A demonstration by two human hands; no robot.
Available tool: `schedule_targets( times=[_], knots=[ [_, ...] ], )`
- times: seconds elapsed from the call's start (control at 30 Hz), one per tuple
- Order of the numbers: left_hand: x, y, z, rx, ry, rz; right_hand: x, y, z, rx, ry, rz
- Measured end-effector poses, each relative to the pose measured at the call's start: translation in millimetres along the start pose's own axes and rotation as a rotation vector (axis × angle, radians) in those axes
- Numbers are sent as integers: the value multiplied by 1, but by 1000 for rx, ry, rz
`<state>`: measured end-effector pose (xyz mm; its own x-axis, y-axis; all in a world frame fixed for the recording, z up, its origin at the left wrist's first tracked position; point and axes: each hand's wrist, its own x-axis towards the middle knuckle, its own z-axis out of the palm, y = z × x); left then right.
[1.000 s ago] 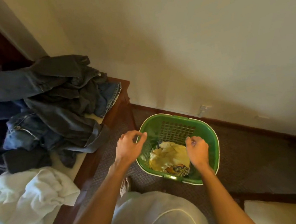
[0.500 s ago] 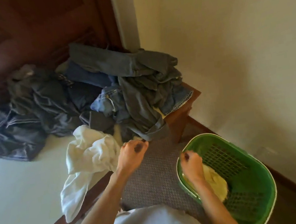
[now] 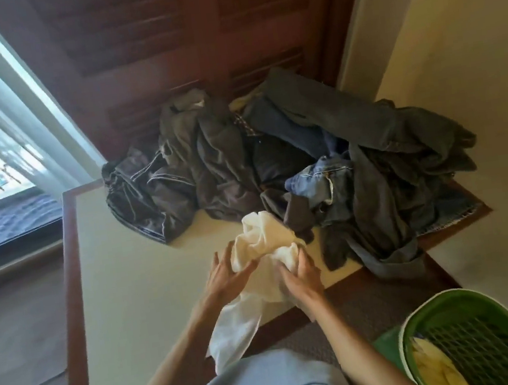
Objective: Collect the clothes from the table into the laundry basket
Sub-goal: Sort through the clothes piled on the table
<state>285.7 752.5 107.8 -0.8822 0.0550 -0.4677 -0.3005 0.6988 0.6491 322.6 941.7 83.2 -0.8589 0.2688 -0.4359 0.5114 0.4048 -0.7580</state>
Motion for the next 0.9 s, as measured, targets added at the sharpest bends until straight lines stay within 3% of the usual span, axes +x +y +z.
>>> schedule_targets(
  times=[0.13,0.27,0.37,0.53,0.6,0.73,0.83,0.9],
  knots=[
    [9,-25,-27,-312,-20,-23,3,-46,59,156,-358,-21],
    [22,-55,-67,-330,233,-67,-5,-83,82,237,-651,-195],
    [27,-76,-74,-134,329,-144,18,-84,81,162,-590,-239],
    [32,-73,-53,201,284,-250,80,-103,52,34,-109,-312],
    [41,-69,-52,107,315,-277,96,-118,42,-9,-166,-268],
    [59,-49,-54,-364,384,-254,98,-124,61,-173,-474,-219],
    [56,-35,-51,-209,381,-268,93,-126,70,-229,-666,-234],
    [49,-31,-48,-62,379,-323,107,-135,67,-241,-703,-356]
  ],
)
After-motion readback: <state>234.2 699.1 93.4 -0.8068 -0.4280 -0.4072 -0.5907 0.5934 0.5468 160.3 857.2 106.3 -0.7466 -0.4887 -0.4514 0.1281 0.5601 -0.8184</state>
